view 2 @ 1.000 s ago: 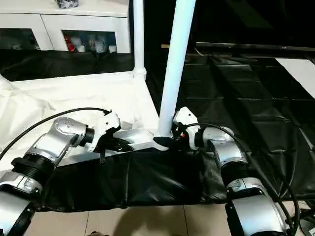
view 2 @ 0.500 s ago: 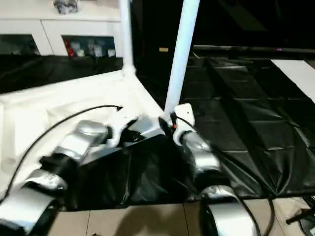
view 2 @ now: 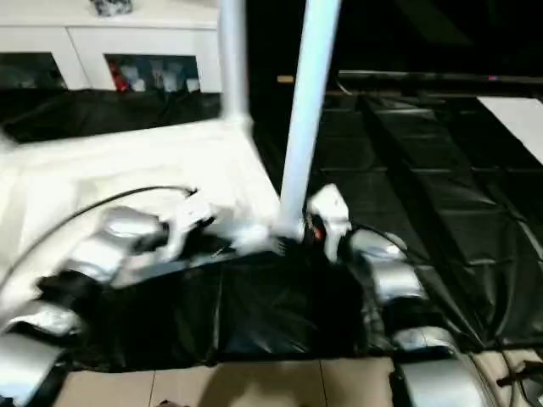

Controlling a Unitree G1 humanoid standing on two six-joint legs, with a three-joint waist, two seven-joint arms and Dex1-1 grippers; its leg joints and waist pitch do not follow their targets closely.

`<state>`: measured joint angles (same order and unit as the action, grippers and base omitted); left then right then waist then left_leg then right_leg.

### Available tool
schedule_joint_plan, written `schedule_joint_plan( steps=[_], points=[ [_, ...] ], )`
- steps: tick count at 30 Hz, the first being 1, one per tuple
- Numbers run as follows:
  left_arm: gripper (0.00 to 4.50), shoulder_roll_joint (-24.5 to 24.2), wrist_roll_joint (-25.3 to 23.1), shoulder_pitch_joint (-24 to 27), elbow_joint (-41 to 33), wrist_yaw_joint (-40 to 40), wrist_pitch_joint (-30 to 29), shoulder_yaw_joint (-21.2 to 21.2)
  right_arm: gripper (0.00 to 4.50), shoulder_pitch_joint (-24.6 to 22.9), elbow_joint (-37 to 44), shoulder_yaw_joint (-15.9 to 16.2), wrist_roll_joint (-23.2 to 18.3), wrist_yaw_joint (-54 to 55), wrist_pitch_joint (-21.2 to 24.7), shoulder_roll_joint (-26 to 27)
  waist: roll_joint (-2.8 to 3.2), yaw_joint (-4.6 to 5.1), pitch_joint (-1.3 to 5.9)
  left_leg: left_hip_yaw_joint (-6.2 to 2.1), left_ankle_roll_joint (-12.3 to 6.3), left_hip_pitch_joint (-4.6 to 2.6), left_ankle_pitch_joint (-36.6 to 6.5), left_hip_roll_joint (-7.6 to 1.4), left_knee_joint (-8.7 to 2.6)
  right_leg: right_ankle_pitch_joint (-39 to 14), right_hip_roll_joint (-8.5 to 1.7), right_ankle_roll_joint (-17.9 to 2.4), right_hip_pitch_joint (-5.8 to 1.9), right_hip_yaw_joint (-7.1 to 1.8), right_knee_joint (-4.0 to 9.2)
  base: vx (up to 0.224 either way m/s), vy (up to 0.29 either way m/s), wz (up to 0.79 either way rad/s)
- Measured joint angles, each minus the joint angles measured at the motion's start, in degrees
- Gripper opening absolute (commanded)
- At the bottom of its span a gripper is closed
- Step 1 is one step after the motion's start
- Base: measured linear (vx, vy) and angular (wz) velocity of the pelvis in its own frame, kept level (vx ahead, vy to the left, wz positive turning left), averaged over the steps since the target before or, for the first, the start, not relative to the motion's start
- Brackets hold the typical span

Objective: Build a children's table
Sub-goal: Rotate leg to tighten

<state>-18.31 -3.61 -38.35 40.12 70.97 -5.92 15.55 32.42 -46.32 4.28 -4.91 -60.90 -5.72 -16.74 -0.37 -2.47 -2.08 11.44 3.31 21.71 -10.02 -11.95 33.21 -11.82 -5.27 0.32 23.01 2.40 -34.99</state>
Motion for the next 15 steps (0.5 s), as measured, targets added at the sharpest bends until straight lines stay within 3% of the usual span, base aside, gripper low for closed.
schedule_joint_plan(
  steps=[5, 10, 15],
  points=[
    [0.00, -1.57, 0.54, 0.07, 0.31, 4.74, 2.52, 0.92, 3.36, 0.08, 0.67, 1.43, -0.20, -9.47, 0.26, -2.35, -0.16, -0.26, -0.09, 0.02, 0.17, 0.21, -0.22, 0.01, 0.36, 0.06, -0.06, -0.08, 0.01, -0.05, -0.02, 0.000, 0.000, 0.00],
    [0.00, -2.77, 0.82, -0.20, 1.76, 7.74, 4.02, 1.09, 2.96, 1.03, 0.53, 3.96, 0.09, -14.26, 0.67, -3.79, -0.24, -0.42, -0.12, 0.02, 0.21, 0.20, -0.21, 0.01, 0.43, 0.15, -0.06, -0.22, -0.01, -0.07, -0.06, 0.000, 0.000, 0.00],
    [0.00, -2.77, 1.12, -0.91, 3.61, 8.69, 4.59, 0.89, 2.71, 1.12, 0.42, 4.14, 0.13, -14.80, 0.81, -3.35, -0.25, -0.51, -0.12, 0.02, 0.21, 0.15, -0.21, 0.00, 0.42, 0.15, -0.06, -0.22, 0.00, -0.07, -0.17, 0.000, 0.000, 0.00]
  ],
)
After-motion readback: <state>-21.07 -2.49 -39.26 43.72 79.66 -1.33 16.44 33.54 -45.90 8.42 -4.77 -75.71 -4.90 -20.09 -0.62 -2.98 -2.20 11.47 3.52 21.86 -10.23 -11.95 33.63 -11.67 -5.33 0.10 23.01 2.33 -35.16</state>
